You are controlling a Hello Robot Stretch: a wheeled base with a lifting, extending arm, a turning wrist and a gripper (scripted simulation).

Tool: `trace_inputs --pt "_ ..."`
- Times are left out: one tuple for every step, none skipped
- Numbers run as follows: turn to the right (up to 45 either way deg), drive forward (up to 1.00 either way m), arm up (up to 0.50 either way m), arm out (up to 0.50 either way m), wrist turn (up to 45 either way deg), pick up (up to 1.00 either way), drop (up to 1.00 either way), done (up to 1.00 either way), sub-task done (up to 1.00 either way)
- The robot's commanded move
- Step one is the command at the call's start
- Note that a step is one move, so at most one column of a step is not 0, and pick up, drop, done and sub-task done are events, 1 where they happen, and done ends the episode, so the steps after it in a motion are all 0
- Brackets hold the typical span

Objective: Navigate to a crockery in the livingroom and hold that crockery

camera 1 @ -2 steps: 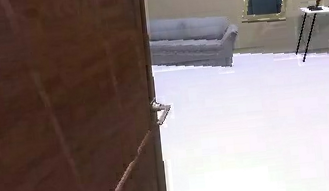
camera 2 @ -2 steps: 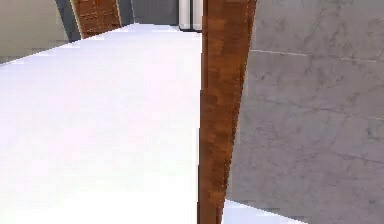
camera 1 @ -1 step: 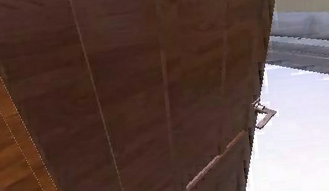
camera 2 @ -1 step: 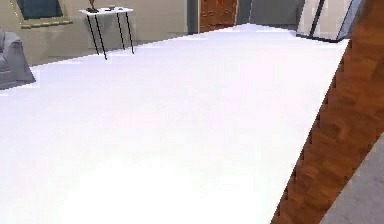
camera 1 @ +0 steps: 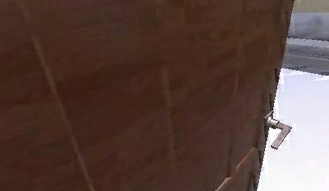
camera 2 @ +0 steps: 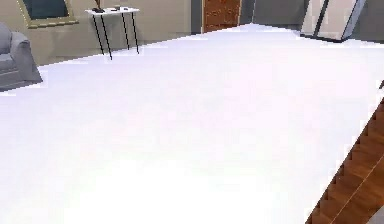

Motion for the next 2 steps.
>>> trace_inputs --pt "45.0 0.00 0.00 0.00 0.0 0.00 0.00 0.00 0.00" --pt "30.0 0.00 0.00 0.00 0.0 0.00 0.00 0.00 0.00"
